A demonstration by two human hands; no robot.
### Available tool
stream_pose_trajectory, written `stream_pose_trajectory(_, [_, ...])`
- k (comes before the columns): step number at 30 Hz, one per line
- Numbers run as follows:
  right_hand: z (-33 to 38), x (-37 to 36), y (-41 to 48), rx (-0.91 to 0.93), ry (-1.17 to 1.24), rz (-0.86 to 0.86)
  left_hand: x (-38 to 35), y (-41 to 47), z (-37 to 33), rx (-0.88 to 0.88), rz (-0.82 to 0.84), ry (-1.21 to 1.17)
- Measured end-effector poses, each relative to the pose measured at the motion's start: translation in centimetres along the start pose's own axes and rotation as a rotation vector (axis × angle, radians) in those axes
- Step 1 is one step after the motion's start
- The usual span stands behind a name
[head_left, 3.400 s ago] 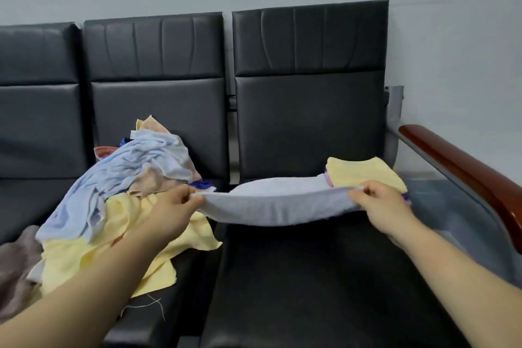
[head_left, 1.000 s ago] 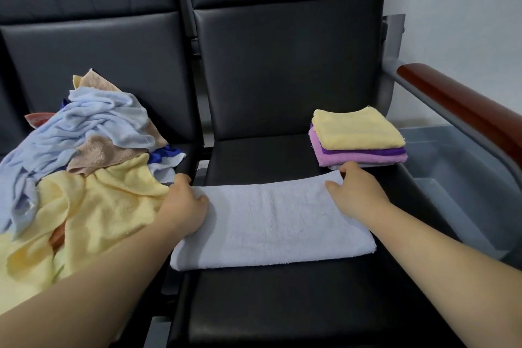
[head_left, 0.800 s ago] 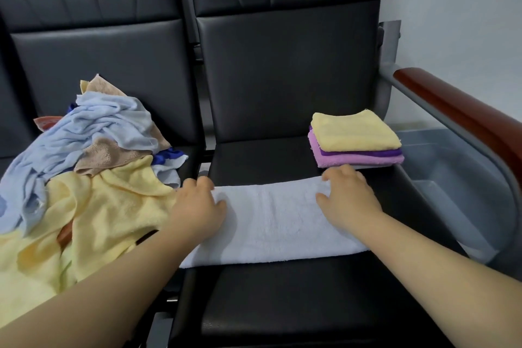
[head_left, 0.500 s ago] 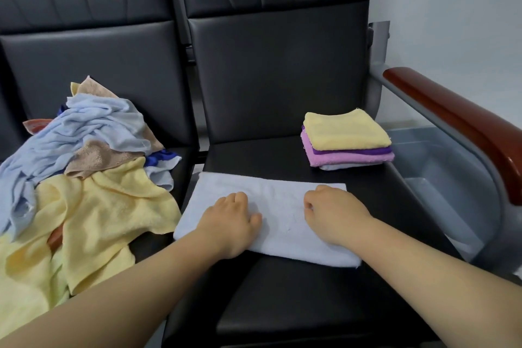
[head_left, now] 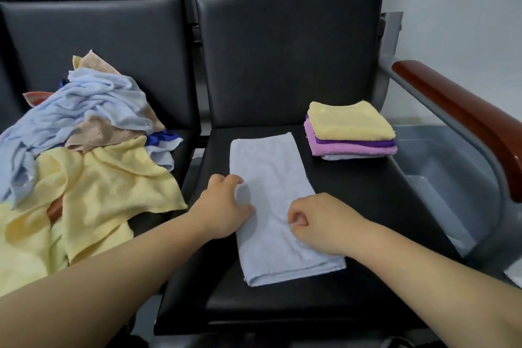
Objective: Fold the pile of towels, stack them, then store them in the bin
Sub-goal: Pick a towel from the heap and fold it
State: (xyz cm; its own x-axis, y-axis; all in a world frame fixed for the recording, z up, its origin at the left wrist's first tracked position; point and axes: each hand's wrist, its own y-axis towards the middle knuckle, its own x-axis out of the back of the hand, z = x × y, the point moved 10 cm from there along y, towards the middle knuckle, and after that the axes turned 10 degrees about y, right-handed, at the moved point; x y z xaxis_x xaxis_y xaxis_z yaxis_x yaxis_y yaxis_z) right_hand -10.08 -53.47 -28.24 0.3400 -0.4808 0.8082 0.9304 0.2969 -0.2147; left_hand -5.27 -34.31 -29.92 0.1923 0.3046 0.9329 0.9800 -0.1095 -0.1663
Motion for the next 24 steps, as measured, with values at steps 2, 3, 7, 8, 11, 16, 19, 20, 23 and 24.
stream_pose_trajectory(2, [-0.1, 0.1, 0.2, 0.013, 0.02, -0.016, -0.3, -1.8, -0.6, -0.052, 0.092, -0.126])
stream_pose_trajectory(3, [0.0, 0.0, 0.3, 0.022, 0.031, -0.022, -0.5, -2.9, -1.0, -0.087, 0.152, -0.218])
stream_pose_trajectory(7, [-0.2, 0.0, 0.3, 0.012, 0.083, -0.045, -2.3, -7.6, -3.4, -0.208, 0.528, -0.684])
stream_pose_trajectory(8, [-0.4, -0.1, 0.3, 0.002, 0.104, -0.042, -2.3, -8.2, -3.8, -0.264, 0.556, -0.663])
stream_pose_trajectory(11, [-0.4, -0.4, -0.1, -0.034, 0.176, -0.004, -1.4, -8.1, -3.9, -0.348, 0.435, -0.496])
stream_pose_trajectory(16, [0.1, -0.7, -1.1, -0.067, 0.337, 0.07, 1.4, -6.1, -3.1, -0.222, 0.107, -0.517])
stream_pose_trajectory(19, [0.4, -0.8, -1.9, -0.061, 0.23, 0.071, 2.9, -5.2, -2.1, -0.162, -0.01, -0.559])
stream_pose_trajectory(20, [0.3, -0.7, -2.0, -0.056, 0.184, 0.056, 3.3, -5.1, -1.9, -0.154, -0.046, -0.554])
stream_pose_trajectory(23, [0.2, 0.1, -2.0, -0.053, 0.133, -0.042, 4.7, -5.0, -1.4, -0.143, -0.138, -0.553])
stream_pose_trajectory(24, [0.2, 0.7, -1.9, -0.056, 0.132, -0.089, 5.1, -4.8, -1.2, -0.135, -0.154, -0.561])
